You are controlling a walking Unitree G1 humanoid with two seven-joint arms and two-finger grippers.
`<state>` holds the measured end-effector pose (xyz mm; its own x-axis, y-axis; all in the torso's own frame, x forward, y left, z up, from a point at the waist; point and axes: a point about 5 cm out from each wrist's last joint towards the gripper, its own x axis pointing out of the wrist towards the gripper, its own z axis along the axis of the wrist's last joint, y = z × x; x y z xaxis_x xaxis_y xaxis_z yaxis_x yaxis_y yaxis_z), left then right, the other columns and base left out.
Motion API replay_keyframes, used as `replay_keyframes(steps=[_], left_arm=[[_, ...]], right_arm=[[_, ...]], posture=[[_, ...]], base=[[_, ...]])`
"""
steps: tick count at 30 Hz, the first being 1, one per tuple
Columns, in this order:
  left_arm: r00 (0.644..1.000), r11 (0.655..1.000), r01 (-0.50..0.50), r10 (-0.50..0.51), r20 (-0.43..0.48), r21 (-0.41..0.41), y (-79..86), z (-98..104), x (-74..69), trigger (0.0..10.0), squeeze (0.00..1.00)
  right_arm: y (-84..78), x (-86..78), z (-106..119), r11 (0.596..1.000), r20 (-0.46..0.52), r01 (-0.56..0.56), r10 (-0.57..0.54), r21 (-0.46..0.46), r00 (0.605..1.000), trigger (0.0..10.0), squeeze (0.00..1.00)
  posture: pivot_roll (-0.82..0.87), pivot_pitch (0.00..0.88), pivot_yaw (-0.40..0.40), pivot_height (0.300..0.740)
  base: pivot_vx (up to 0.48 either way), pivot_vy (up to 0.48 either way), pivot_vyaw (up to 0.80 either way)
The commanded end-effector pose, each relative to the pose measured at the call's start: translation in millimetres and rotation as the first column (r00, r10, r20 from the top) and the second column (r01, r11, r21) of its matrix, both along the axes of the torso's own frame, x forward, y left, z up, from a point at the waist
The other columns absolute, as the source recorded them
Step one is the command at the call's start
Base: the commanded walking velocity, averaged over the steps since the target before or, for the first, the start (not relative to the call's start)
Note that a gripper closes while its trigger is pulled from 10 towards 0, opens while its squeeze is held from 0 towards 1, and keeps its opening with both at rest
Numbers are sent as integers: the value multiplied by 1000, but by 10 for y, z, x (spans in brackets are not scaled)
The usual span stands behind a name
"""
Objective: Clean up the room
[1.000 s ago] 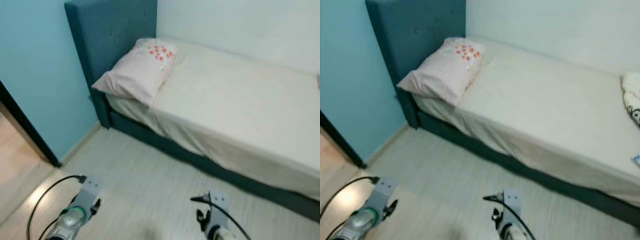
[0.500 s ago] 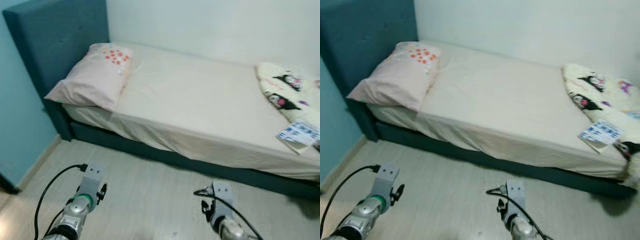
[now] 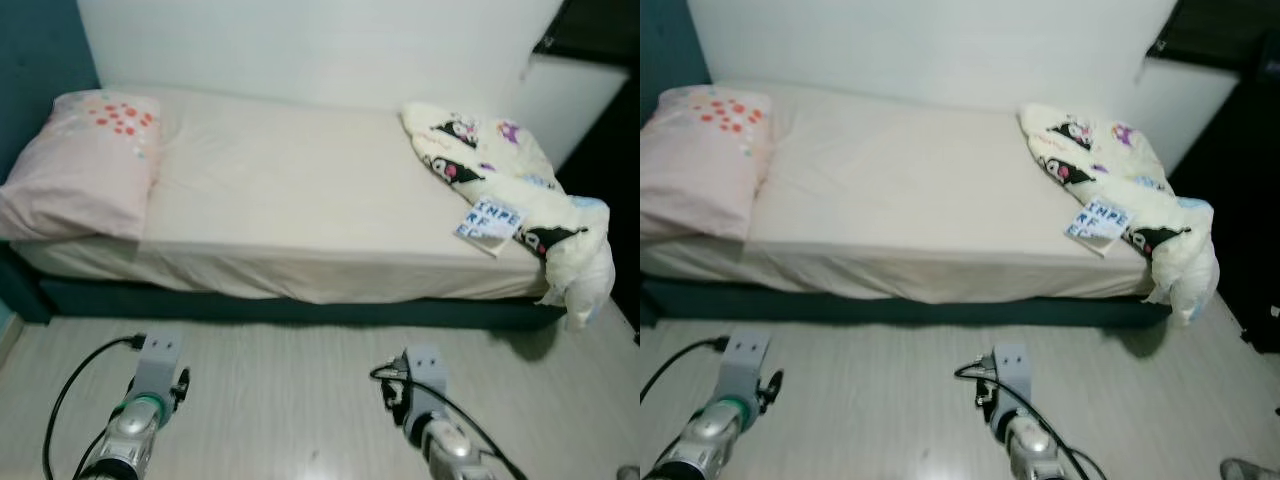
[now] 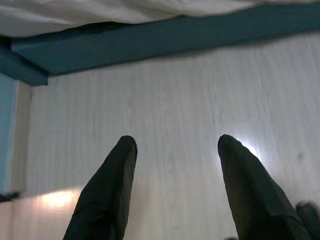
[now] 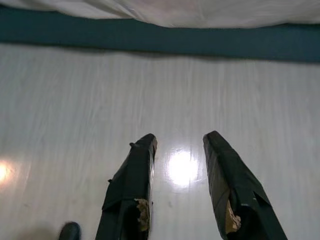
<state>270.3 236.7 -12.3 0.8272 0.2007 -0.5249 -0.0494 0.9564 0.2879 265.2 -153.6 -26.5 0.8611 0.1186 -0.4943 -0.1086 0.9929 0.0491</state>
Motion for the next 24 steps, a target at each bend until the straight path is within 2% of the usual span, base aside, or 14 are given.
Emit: replay_keyframes(steps=[1,3,6,10,12,16,24], left_arm=[[1000,999,24,-24,1,-22,-127,-24,15,10000,0],[1000,999,-2,3,18,-46,-129,-2,40,10000,0],[1000,999,13,-12,23,-44,-164,16,72,10000,0],[1000,999,18,-18,13,-48,-195,-10,54,10000,0],[1000,998,25,-25,5,-58,-261,-45,32,10000,0],[1000,996,-8,10,20,-89,-243,-14,65,10000,0],[999,998,41,-40,27,-44,-241,14,90,10000,0]], right_arm=[[-130,-18,-8,998,-1,67,-67,9,998,10000,0],[-129,-21,-9,998,0,62,-62,5,998,10000,0],[-141,-27,-14,998,-4,58,-58,-6,998,10000,0],[-133,-16,-3,999,4,42,-42,-13,999,10000,0],[-158,-10,8,998,13,66,-66,1,998,10000,0],[-156,-27,-2,999,13,54,-54,-6,998,10000,0],[-188,-6,16,997,21,80,-80,-18,997,10000,0]], posture=[[105,36,-27,720],[105,36,-27,720],[91,38,-38,720],[69,34,-37,720],[69,34,-37,720],[73,37,-37,720],[46,39,-29,720]], base=[[0,0,-800],[0,0,-800],[0,0,-800],[0,0,-800],[0,0,-800],[0,0,-800],[0,0,-800]])
